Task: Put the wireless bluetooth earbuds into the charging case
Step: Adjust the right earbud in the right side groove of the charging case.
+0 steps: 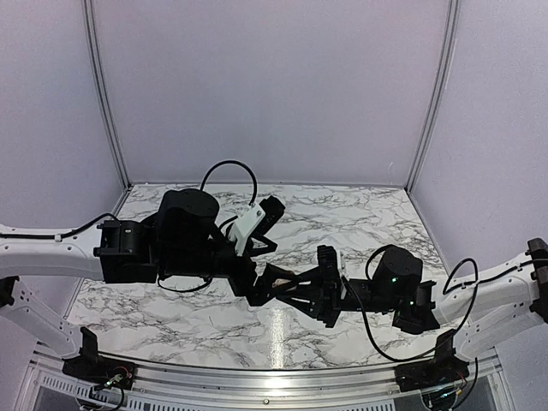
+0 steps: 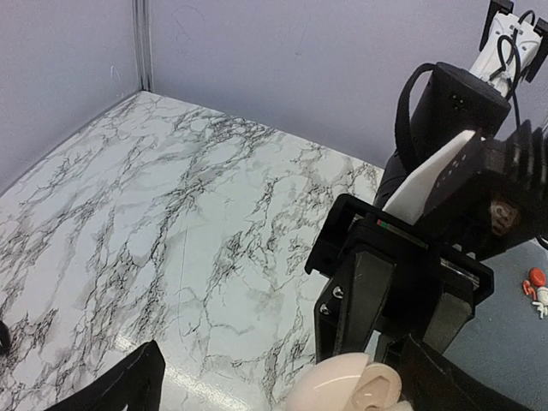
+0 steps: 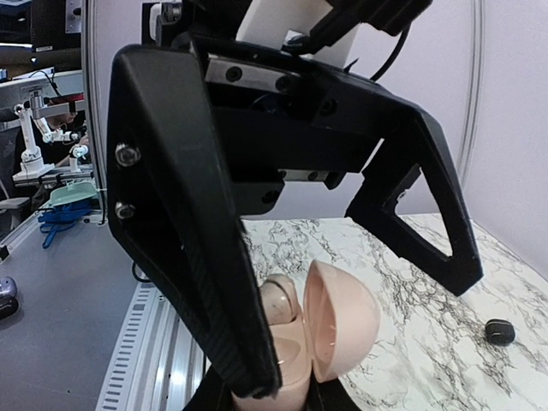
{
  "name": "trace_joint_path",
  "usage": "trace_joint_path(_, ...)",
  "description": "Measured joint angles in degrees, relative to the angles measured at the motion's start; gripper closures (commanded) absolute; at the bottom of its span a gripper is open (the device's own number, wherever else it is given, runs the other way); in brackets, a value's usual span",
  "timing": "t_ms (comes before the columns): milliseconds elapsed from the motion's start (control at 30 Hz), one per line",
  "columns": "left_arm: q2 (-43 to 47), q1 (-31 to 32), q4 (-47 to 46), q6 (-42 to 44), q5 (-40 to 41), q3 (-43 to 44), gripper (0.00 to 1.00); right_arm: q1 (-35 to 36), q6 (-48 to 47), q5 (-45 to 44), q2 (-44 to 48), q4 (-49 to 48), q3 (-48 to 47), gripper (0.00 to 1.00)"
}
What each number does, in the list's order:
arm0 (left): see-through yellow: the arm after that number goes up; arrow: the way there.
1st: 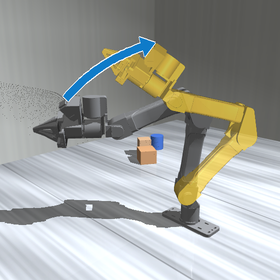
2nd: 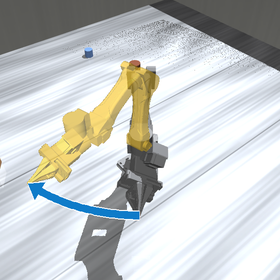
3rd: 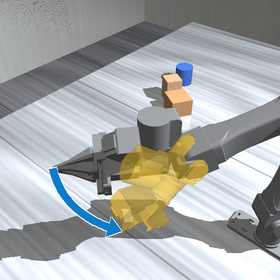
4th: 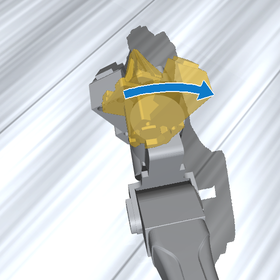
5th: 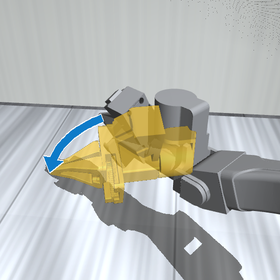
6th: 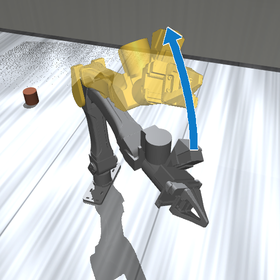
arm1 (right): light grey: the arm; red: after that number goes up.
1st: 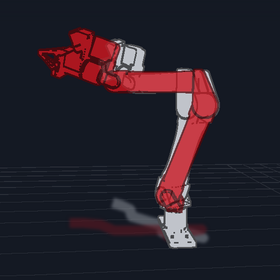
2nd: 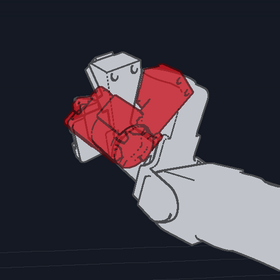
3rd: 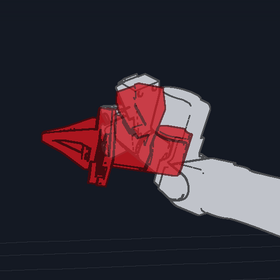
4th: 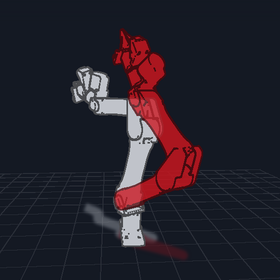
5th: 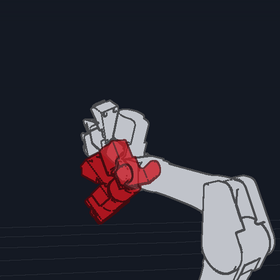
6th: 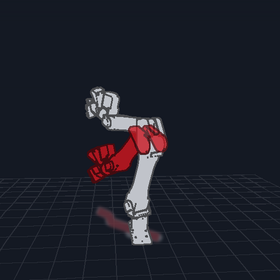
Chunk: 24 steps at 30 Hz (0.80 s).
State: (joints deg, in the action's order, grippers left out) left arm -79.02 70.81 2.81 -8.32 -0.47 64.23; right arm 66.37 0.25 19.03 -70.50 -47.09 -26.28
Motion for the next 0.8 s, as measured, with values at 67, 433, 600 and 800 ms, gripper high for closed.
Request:
trace_joint_path(67, 0.76, 0.0, -0.02, 0.33, -0.66, 0.0, 0.01, 0.0, 0.48, 0.28, 0.0, -0.55, 0.0, 1.0)
trace_joint_path(433, 10.54, -0.11, 1.7, 6.1, -1.22, -1.79, 0.01, -1.03, 3.39, 3.43, -0.74, -1.99, 0.39, 1.0)
trace_joint_path(600, 14.8, 1.03, 6.4, 15.74, -1.57, -2.05, 0.12, -1.44, 4.98, 6.25, -0.87, -1.81, 0.42, 1.0)
trace_joint_path(800, 15.63, 9.79, 13.6, 31.95, 2.62, -2.69, 0.26, -2.16, 7.17, 11.06, -1.51, 0.02, 0.42, 1.0)
